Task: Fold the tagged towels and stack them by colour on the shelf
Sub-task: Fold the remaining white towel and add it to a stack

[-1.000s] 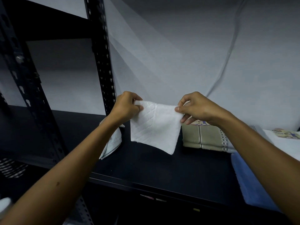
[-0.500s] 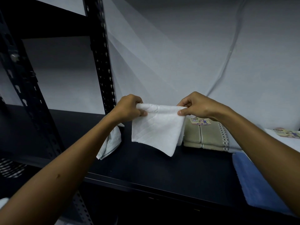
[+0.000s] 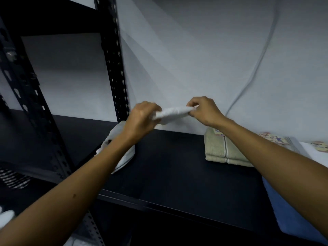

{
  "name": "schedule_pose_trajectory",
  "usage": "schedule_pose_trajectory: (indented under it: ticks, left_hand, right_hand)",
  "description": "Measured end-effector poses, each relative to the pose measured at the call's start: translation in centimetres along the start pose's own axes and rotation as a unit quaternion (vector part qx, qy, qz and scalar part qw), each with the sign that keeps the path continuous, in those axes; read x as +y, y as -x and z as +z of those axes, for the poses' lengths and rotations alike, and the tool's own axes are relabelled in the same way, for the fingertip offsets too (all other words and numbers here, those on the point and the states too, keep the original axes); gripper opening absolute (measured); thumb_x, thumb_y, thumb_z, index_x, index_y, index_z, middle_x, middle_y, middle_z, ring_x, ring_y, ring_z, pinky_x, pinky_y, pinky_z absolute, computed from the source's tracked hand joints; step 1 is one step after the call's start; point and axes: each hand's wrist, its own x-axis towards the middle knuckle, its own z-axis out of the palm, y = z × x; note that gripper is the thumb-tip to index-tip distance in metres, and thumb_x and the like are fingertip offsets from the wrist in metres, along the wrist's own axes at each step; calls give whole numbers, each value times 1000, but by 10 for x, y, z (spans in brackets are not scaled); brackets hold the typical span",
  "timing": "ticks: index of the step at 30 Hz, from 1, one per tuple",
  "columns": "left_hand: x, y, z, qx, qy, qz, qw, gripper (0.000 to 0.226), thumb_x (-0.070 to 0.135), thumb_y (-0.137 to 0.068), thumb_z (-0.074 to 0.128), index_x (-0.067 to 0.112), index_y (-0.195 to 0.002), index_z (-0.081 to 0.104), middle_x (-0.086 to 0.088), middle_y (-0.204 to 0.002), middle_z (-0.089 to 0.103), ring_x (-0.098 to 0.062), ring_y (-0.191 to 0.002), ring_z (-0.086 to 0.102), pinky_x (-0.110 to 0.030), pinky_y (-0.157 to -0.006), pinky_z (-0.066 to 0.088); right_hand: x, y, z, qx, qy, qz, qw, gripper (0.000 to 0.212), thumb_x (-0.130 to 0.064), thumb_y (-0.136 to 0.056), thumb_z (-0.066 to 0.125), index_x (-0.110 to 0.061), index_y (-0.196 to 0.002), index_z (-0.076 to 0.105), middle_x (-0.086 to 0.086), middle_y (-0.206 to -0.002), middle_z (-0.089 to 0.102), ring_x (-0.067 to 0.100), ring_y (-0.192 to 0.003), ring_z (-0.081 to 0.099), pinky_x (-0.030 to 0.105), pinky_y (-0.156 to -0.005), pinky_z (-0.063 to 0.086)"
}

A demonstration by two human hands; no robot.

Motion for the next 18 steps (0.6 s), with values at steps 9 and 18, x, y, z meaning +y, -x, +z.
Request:
schedule_pose_trajectory:
  ticks: [9, 18]
  left_hand:
    - [70, 126, 39, -218, 57, 159, 961, 25, 17, -84, 66, 14, -107, 57, -5, -90, 64, -22, -81, 54, -35, -70, 47]
    - [104, 118, 27, -204, 111, -94, 968, 38, 47, -91, 52, 18, -106, 71, 3, -94, 72, -17, -88, 64, -36, -83, 50]
  right_hand:
    - [69, 93, 43, -214, 350, -207, 888, 26, -4, -85, 51, -17, -105, 60, 6, -109, 59, 28, -102, 55, 40, -83, 45]
    - [54, 92, 37, -200, 377, -158, 890, 33, -13, -89, 45, -22, -111, 67, -1, -117, 64, 21, -114, 51, 39, -97, 37]
